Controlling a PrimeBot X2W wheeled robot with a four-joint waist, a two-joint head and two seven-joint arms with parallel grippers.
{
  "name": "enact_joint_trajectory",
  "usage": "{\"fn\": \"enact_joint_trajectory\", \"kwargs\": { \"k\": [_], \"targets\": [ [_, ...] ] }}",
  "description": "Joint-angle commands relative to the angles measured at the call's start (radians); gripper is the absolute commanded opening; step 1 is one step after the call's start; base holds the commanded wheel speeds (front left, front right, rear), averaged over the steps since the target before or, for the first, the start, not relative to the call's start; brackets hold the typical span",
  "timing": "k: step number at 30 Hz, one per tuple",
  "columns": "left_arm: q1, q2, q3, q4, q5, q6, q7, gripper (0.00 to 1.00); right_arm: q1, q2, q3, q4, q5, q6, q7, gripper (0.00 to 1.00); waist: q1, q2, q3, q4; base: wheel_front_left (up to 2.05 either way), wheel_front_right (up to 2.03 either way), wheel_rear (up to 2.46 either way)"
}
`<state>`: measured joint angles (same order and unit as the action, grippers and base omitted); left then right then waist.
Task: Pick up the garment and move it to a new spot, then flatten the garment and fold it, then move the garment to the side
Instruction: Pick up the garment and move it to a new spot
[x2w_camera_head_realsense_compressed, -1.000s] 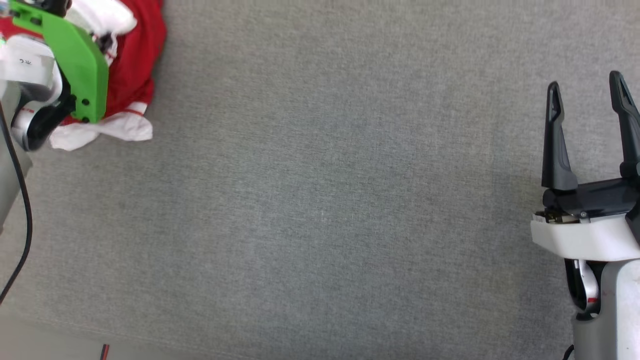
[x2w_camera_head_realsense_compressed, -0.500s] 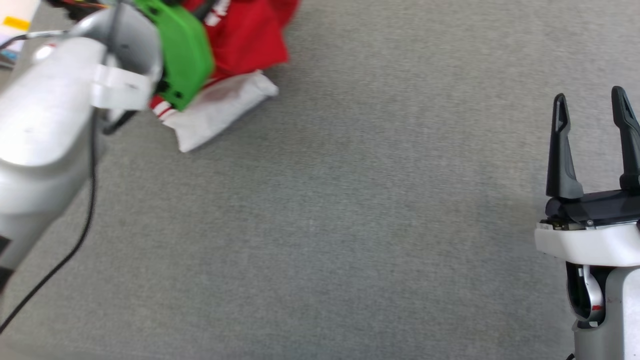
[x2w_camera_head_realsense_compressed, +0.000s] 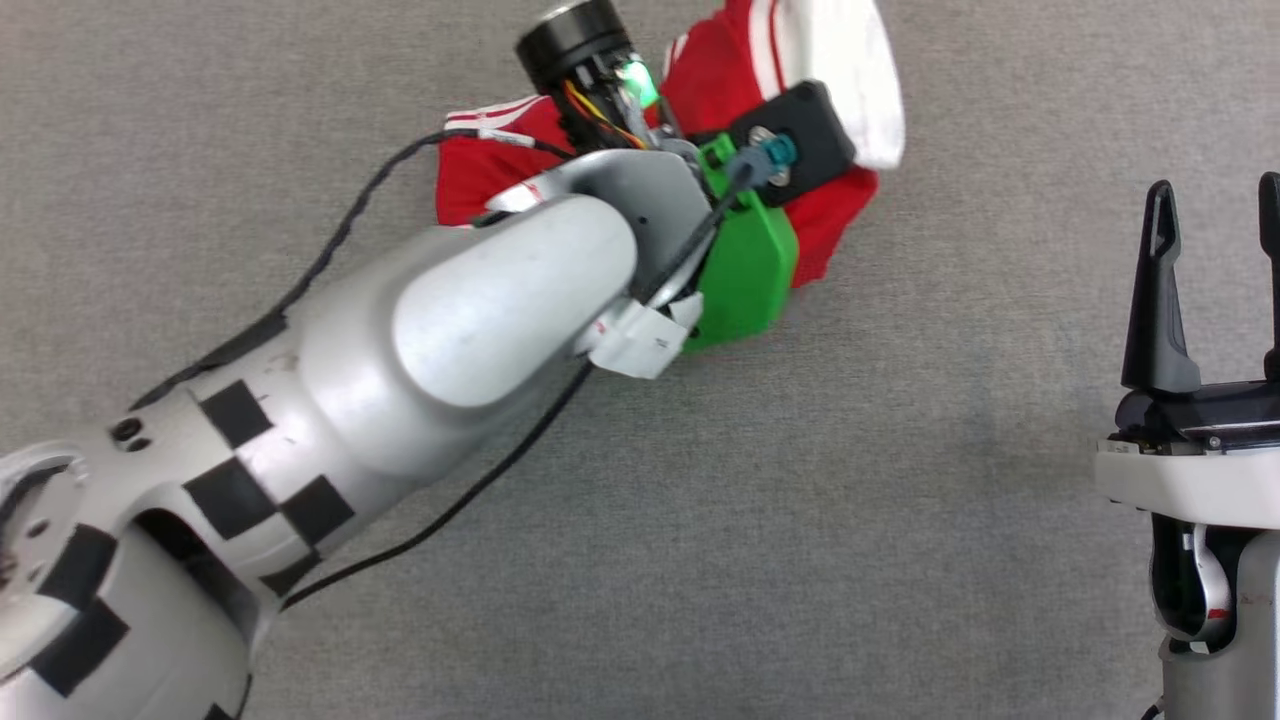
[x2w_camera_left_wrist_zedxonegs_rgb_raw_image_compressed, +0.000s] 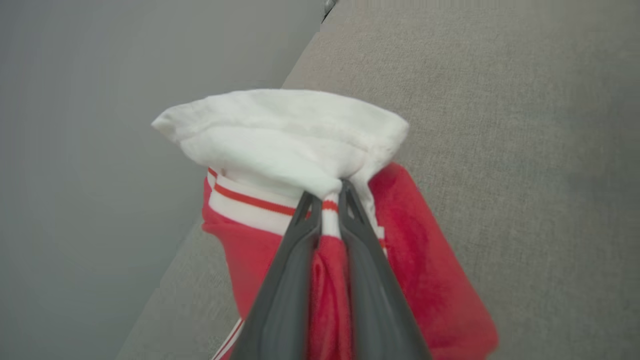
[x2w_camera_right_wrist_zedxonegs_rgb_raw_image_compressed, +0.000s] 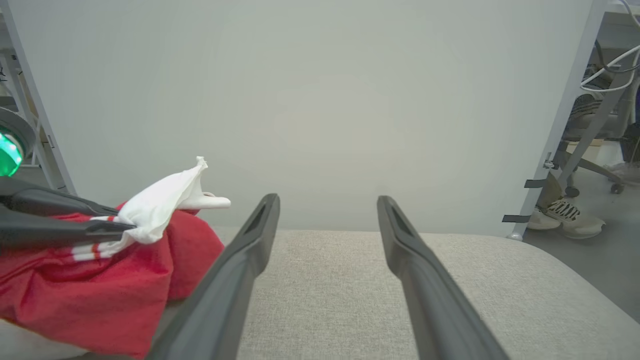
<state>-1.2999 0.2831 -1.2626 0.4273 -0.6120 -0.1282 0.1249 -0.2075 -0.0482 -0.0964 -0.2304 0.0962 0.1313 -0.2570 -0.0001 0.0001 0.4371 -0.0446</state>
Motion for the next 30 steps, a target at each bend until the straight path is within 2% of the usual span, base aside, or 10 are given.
{"fn": "enact_joint_trajectory", "kwargs": {
  "k": [1,3,8,10,14,19,20,21,27,30],
  "targets": [
    [0.001,-0.025,-0.006,0.015,0.011,-0.002,-0.009,0.0,-0.005,-0.002,-0.004,0.0,0.009,-0.001,-0.005,1.0,0.0001,-0.0001,0.03,-0.052,0.0,0.0,0.0],
    [0.027,-0.069,-0.015,0.035,0.032,-0.002,-0.005,0.0,-0.004,-0.002,-0.009,0.0,0.016,-0.001,-0.005,1.0,0.0001,-0.0001,0.037,-0.064,0.0,0.0,0.0],
    [0.187,-0.157,-0.017,0.034,0.201,-0.002,0.089,0.0,-0.013,-0.002,-0.008,-0.003,0.029,-0.001,-0.005,1.0,0.0001,-0.0001,0.056,-0.088,0.0,0.0,0.0],
    [0.254,-0.178,-0.017,0.022,0.263,-0.002,0.123,0.0,-0.016,-0.002,-0.007,-0.004,0.03,-0.001,-0.005,1.0,0.0001,-0.0001,0.06,-0.093,0.0,0.0,0.0],
    [0.349,-0.203,-0.017,0.001,0.314,-0.002,0.163,0.0,-0.019,-0.002,-0.001,0.0,0.029,-0.001,-0.005,1.0,0.0001,-0.0001,0.065,-0.097,0.0,0.0,0.0],
    [0.391,-0.217,-0.018,0.009,0.329,-0.002,0.157,0.0,-0.018,-0.002,0.0,0.009,0.024,-0.001,-0.005,1.0,0.0001,-0.0001,0.05,-0.085,0.0,0.0,0.0],
    [0.384,-0.219,-0.018,0.012,0.325,-0.002,0.137,0.82,-0.016,-0.002,-0.001,0.011,0.022,-0.001,-0.005,1.0,0.0001,-0.0001,0.042,-0.079,0.0,0.0,0.0],
    [0.375,-0.221,-0.018,0.014,0.323,-0.002,0.112,1.0,-0.012,-0.002,-0.004,0.012,0.02,-0.001,-0.005,1.0,0.0001,-0.0001,0.033,-0.072,0.0,0.0,0.0],
    [0.291,-0.229,-0.018,0.037,0.257,-0.002,-0.136,1.0,0.024,-0.002,-0.022,0.021,0.0,-0.001,-0.005,1.0,0.0001,-0.0001,-0.048,-0.016,0.0,0.0,0.0],
    [0.28,-0.231,0.019,0.052,0.23,0.009,-0.252,1.0,0.047,-0.002,-0.026,0.026,-0.009,-0.001,-0.005,1.0,0.0001,-0.0001,-0.092,0.01,0.0,0.0,0.0]
  ]
}}
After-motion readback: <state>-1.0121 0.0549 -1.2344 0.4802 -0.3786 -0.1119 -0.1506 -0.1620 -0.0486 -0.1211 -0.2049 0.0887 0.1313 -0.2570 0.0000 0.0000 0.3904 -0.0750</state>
